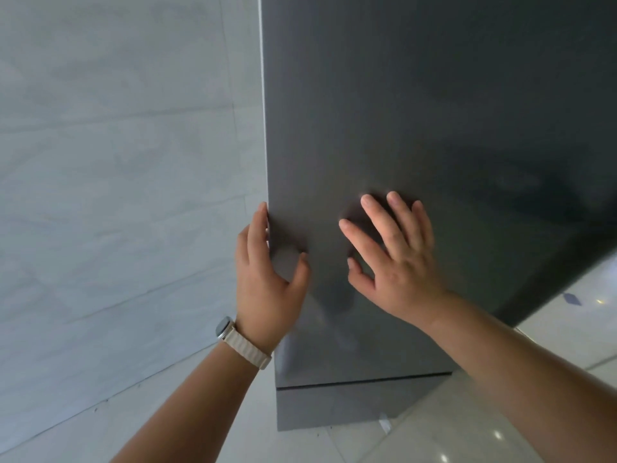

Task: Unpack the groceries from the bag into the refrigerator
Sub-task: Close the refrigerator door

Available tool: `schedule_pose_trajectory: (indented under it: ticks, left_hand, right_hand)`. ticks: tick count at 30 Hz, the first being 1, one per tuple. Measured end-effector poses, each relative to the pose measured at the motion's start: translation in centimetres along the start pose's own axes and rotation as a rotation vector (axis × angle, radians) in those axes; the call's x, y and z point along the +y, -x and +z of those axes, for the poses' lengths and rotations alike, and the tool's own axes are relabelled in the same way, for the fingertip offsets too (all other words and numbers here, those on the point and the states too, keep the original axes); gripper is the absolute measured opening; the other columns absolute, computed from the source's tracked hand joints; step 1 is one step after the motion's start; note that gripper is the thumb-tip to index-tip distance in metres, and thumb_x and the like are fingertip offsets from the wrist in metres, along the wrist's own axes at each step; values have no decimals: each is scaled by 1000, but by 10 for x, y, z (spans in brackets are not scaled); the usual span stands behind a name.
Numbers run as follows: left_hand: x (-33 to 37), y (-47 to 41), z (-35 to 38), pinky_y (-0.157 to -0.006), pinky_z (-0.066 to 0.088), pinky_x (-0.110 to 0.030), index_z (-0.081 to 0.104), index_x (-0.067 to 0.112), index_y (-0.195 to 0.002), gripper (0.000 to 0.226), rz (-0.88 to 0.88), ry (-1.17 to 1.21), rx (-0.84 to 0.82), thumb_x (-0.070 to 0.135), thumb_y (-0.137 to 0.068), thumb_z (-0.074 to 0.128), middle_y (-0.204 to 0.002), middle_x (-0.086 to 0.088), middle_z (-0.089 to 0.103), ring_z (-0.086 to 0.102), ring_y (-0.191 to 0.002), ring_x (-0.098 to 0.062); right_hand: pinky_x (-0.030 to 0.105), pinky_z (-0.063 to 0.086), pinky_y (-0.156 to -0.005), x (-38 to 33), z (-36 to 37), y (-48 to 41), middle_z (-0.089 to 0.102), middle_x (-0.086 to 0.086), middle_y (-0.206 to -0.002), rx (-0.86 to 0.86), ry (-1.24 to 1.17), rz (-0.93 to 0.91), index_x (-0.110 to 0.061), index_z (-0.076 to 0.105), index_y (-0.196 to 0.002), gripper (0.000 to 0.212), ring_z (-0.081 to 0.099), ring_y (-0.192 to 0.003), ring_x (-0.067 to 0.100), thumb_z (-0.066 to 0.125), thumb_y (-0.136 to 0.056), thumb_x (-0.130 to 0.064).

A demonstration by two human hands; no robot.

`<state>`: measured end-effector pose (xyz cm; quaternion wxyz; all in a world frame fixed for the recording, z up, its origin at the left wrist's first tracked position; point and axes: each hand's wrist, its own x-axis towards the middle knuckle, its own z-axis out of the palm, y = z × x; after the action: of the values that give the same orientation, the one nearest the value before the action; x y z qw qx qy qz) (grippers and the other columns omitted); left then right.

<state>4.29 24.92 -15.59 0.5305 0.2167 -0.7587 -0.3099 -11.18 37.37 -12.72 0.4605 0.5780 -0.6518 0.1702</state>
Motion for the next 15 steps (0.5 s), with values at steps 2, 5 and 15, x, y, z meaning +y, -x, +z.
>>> schedule_pose_trajectory:
  ticks: [2, 5, 15]
  left_hand:
    - [-2, 1, -7, -93, 52, -49, 24, 16, -152, 85, 8, 9, -45, 16, -80, 69, -135, 6, 40, 50, -122, -21]
    - [-2, 7, -16, -99, 50, -47, 22, 16, -153, 83, 8, 6, -120, 27, -81, 63, -139, 9, 37, 48, -127, -20]
    - [34, 52, -45, -106, 41, -38, 41, 14, -144, 66, 47, -282, -297, 39, -85, 57, -146, -10, 43, 44, -133, -29]
  right_hand:
    - [56, 24, -115, -3, -8, -2, 35, 10, -150, -40, -36, 18, -18, 60, -132, 50, 29, -141, 36, 63, -83, -25]
    - [57, 27, -114, -10, -22, -1, 42, 16, -150, -117, -80, 67, -12, 63, -128, 47, 36, -138, 37, 64, -83, -25]
    - [46, 44, -100, -14, -78, 37, 60, 13, -128, -482, -137, 161, -10, 60, -125, 52, 55, -117, 33, 49, -89, -46]
